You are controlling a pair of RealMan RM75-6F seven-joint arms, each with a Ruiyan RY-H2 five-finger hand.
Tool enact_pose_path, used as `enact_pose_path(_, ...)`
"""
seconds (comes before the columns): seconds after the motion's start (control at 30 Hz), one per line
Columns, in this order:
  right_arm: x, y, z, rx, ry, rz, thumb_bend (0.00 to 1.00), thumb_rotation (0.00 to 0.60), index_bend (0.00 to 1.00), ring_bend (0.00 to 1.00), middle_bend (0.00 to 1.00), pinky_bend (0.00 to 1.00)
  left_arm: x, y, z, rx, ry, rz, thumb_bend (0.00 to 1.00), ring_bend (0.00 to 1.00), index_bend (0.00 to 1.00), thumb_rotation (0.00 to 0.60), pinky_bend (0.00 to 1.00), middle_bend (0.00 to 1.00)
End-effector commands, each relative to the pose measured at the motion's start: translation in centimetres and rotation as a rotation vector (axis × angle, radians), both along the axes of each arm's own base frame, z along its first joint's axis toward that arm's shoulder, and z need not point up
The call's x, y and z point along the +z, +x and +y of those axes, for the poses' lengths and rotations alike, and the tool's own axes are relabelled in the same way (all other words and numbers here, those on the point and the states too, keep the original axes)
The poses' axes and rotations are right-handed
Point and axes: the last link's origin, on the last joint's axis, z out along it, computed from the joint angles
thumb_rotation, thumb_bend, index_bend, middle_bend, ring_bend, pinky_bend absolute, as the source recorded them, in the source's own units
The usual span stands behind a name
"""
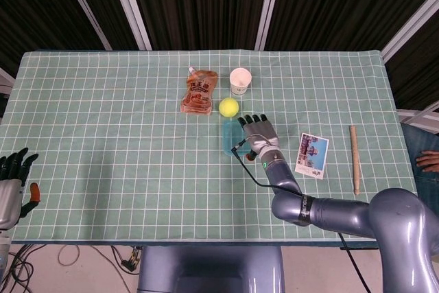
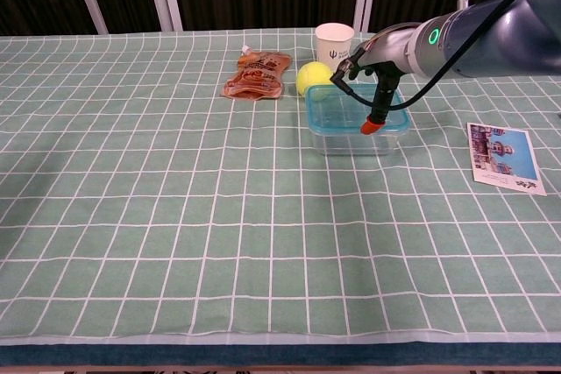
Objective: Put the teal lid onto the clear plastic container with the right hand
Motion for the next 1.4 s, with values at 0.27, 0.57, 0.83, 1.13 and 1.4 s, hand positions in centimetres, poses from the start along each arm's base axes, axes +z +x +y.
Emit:
enact_pose_path(0.27,1.1,0.3,-0.1,-0.010,-0.010,-0.020,0.30,0.600,0.04,0.00,0.06,0.00,0.1,0.0,0.0,0.002,0.002,0.001,0.64,0.00,0.11,0.600,0.00,0.00)
enact_pose_path(0.57,5.2,-0.8,0.2,-0.031,-0.112,-0.128,0.30,0.600,0.04,0.00,0.20,0.00,0.1,-0.1,0.0,0.003,0.004,0.003,0.64,0.00,0.11,0.600,0.00,0.00)
enact_pose_path(0.83,7.1,-3.5,3.0,0.017,-0.168,-0.238,0.30,0.600,0.30,0.07,0.31,0.00,0.1,0.0,0.0,0.000,0.003,0.003,0.64,0.00,0.11,0.600,0.00,0.00)
enact_pose_path(1.13,8.2,-6.1,5.4,0.029,-0.210,-0.282,0.45,0.600,0.56,0.09,0.31,0.00,-0.1,0.1,-0.1,-0.013,-0.006,0.000,0.64,0.00,0.11,0.600,0.00,0.00)
enact_pose_path(1.4,9.1,-7.7,7.2,0.032,-0.227,-0.262,0.48,0.600,0.61,0.12,0.36,0.00,-0.2,0.4,-0.4,-0.030,-0.010,-0.001,0.64,0.00,0.11,0.600,0.00,0.00)
